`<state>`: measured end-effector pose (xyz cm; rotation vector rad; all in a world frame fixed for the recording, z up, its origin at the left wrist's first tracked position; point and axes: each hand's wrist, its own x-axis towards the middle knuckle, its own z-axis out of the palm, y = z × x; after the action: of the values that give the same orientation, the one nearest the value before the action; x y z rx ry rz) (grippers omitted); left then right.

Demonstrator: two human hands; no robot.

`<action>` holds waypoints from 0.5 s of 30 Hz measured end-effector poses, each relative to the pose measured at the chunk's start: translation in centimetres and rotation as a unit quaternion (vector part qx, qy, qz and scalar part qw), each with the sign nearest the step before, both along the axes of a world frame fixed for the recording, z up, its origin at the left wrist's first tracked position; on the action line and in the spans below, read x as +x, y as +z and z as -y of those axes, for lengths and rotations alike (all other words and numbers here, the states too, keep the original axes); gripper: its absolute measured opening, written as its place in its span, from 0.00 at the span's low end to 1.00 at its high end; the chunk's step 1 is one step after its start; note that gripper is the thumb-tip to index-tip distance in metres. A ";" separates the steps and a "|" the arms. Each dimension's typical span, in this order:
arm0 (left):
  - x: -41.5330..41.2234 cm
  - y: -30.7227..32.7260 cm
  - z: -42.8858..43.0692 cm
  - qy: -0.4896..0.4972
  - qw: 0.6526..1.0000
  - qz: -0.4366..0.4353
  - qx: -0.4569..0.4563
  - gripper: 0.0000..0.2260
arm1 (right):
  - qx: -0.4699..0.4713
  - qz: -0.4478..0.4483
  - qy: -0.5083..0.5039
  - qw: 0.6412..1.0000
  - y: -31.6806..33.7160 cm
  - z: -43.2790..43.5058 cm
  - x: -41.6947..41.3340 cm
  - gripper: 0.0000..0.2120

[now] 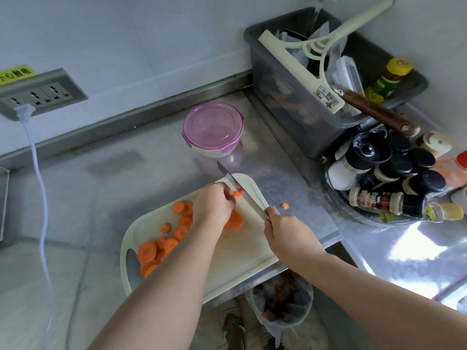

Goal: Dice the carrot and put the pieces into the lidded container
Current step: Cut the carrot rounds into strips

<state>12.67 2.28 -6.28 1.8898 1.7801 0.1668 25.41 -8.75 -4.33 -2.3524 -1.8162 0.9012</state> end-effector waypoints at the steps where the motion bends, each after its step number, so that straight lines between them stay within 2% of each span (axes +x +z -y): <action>1: -0.2 -0.1 -0.1 0.000 1.000 0.020 -0.009 0.05 | 0.011 -0.002 0.005 1.000 0.3 0.1 0.2 0.11; 5: -2.1 0.1 -0.7 0.023 0.993 0.118 -0.019 0.07 | 0.033 0.013 0.031 0.999 0.7 0.4 1.2 0.12; 9: -4.8 1.4 -0.7 0.055 0.990 0.129 0.031 0.09 | 0.039 0.022 0.018 0.999 0.9 0.7 2.4 0.12; 11: -4.9 2.1 0.3 0.009 0.994 0.108 -0.011 0.11 | 0.042 0.009 0.007 0.999 1.1 0.7 2.6 0.11; 15: -3.4 2.6 3.1 -0.098 0.988 -0.010 -0.119 0.32 | 0.026 -0.030 0.025 0.999 1.7 1.0 2.2 0.08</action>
<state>9.28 -0.85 -3.64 1.8817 1.5386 -0.1328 27.63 -9.72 -2.67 -2.2327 -1.8610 0.9080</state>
